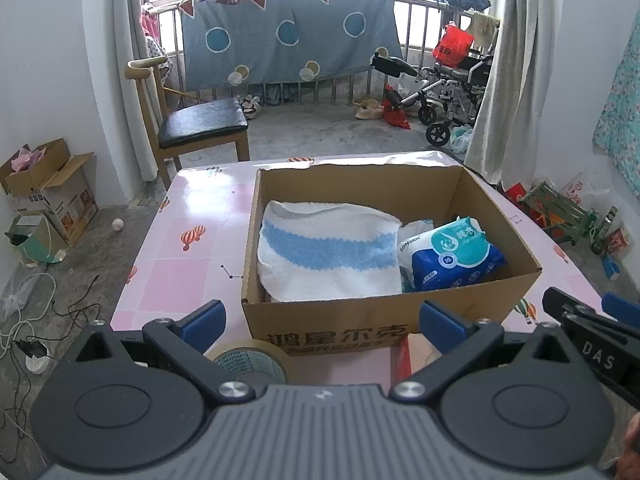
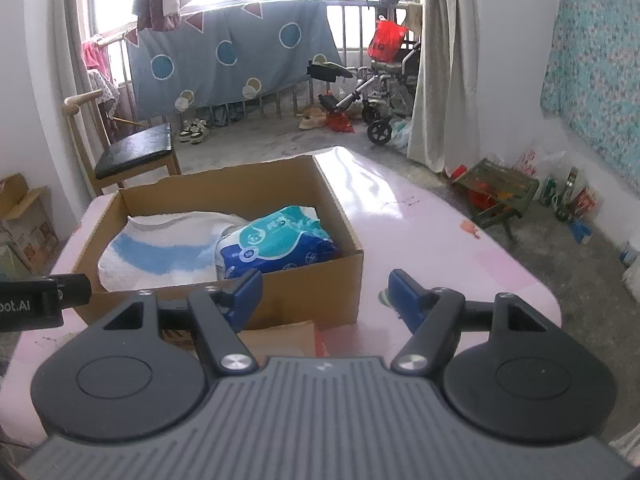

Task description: Organize soft objects

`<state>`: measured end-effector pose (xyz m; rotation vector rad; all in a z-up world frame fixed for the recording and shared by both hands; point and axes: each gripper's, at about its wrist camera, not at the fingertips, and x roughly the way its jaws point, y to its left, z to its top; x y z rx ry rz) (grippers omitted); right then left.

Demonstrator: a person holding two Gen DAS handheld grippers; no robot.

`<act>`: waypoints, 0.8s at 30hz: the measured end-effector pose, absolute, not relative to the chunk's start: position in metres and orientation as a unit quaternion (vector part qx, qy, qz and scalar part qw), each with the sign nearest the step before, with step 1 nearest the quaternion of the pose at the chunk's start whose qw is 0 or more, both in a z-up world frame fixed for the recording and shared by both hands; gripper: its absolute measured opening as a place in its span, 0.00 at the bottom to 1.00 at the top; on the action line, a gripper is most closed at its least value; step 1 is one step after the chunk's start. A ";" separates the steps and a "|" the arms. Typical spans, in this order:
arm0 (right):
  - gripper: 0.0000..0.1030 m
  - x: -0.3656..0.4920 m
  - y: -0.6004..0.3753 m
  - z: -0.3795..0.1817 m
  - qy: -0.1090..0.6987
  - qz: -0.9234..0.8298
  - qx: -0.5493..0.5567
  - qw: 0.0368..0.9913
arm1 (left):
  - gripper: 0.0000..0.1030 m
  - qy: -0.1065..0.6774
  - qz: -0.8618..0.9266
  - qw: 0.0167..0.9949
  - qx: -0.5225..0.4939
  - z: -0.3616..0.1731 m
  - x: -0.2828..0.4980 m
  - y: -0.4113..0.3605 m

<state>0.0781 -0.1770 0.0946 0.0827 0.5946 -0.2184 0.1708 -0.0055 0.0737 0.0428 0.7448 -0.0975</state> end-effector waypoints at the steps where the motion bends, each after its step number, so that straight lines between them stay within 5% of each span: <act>1: 0.68 0.078 -0.175 0.096 0.293 -0.106 0.040 0.950 | 1.00 0.365 -0.048 0.930 0.020 0.072 0.171 -0.006; 24: 0.69 0.076 -0.176 0.102 0.295 -0.100 0.038 0.949 | 1.00 0.368 -0.053 0.928 0.020 0.073 0.172 -0.004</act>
